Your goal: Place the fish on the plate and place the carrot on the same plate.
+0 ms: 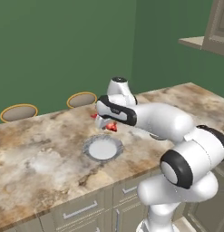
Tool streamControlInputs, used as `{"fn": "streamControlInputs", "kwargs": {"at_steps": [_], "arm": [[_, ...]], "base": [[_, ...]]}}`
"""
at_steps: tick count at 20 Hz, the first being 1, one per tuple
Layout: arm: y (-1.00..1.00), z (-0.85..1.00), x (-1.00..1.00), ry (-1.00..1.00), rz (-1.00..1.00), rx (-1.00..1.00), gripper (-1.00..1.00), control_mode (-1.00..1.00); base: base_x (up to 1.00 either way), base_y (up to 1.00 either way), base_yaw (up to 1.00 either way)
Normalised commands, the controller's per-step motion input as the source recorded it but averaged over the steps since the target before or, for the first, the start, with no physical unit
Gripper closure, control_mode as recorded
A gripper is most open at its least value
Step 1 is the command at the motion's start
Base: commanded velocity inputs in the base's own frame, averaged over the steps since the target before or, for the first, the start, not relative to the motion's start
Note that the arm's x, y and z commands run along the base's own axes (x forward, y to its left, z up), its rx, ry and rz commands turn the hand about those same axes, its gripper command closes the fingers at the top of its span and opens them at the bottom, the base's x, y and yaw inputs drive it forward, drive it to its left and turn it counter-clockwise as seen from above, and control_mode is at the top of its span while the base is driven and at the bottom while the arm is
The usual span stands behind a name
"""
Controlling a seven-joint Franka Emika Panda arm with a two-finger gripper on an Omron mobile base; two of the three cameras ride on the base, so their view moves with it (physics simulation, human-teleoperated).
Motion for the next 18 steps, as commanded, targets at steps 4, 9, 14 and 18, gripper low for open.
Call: {"fn": "streamControlInputs", "kwargs": {"at_steps": [4, 9, 14, 18], "arm": [[0.2, -0.63, 0.0, 0.09, 0.0, -0.11, 1.0, -1.0], [0.21, -0.55, 0.02, 0.09, 0.0, -0.02, 1.0, -1.0], [0.22, -0.59, 0.02, 0.1, 0.0, -0.01, 1.0, -1.0], [0.08, -0.55, 0.01, 0.06, 0.0, -0.01, 1.0, -1.0]], "base": [[0.0, 0.0, 0.0], [0.0, 0.0, 0.0], [0.0, 0.0, 0.0], [0.0, 0.0, 0.0]]}}
